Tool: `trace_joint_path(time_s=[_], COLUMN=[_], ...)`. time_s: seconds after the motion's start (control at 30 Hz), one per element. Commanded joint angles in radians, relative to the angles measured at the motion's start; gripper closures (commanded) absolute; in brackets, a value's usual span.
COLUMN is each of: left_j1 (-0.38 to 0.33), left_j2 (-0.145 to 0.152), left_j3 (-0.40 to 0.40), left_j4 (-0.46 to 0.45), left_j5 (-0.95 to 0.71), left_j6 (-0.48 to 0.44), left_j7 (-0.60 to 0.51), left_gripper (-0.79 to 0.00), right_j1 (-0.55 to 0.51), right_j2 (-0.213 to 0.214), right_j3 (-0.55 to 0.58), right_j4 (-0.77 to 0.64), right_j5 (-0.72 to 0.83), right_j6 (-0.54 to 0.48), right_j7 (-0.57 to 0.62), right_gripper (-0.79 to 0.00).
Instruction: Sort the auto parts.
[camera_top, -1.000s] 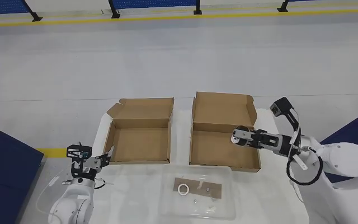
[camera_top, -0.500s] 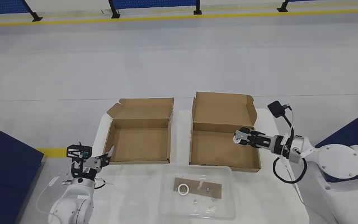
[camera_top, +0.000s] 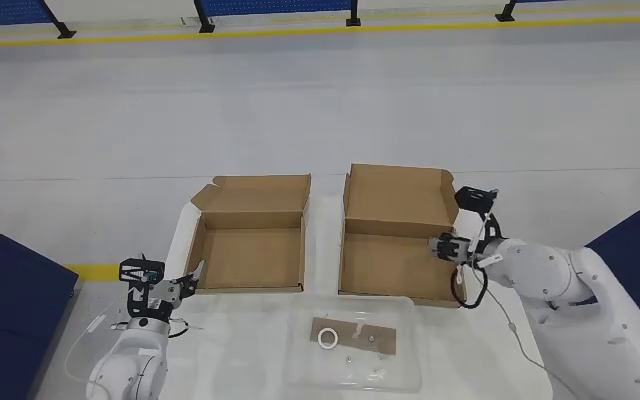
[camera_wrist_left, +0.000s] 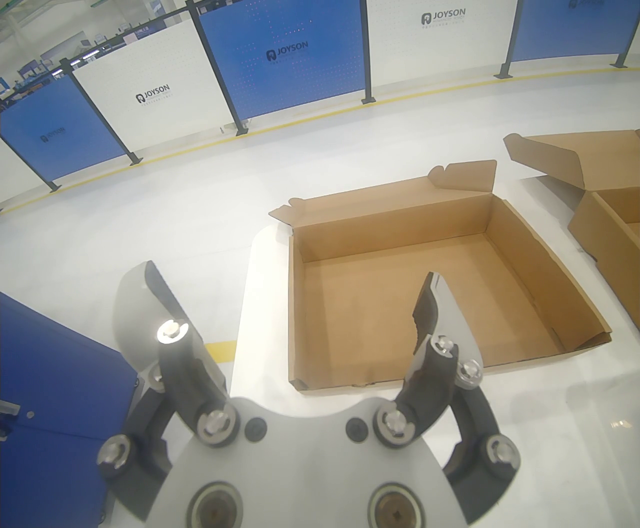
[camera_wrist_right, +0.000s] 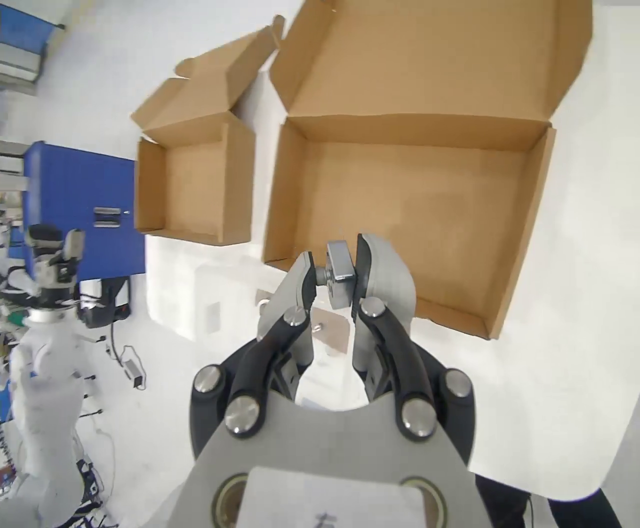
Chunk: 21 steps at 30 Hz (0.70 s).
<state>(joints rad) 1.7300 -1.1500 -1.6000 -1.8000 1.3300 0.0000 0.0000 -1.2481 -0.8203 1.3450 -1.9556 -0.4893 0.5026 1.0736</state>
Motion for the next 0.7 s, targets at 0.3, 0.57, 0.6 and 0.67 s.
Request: trace_joint_path(time_s=[0.3, 0.57, 0.6, 0.67], left_j1=[0.0, 0.0, 0.0, 0.0], left_j2=[0.0, 0.0, 0.0, 0.0], left_j3=[0.0, 0.0, 0.0, 0.0], left_j4=[0.0, 0.0, 0.0, 0.0], left_j5=[0.0, 0.0, 0.0, 0.0], left_j6=[0.0, 0.0, 0.0, 0.0], left_j7=[0.0, 0.0, 0.0, 0.0], left_gripper=[-0.785, -0.785, -0.785, -0.785], right_j1=[0.1, 0.089, 0.086, 0.092], right_j2=[-0.03, -0.03, -0.03, -0.033], right_j3=[-0.203, -0.21, -0.218, -0.234], right_j4=[0.143, 0.142, 0.139, 0.151], right_j5=[-0.122, -0.166, -0.189, -0.226], right_j6=[0.053, 0.045, 0.05, 0.068], right_j7=[-0.005, -0.038, -0.041, -0.037], right_gripper=[0.0, 0.0, 0.0, 0.0])
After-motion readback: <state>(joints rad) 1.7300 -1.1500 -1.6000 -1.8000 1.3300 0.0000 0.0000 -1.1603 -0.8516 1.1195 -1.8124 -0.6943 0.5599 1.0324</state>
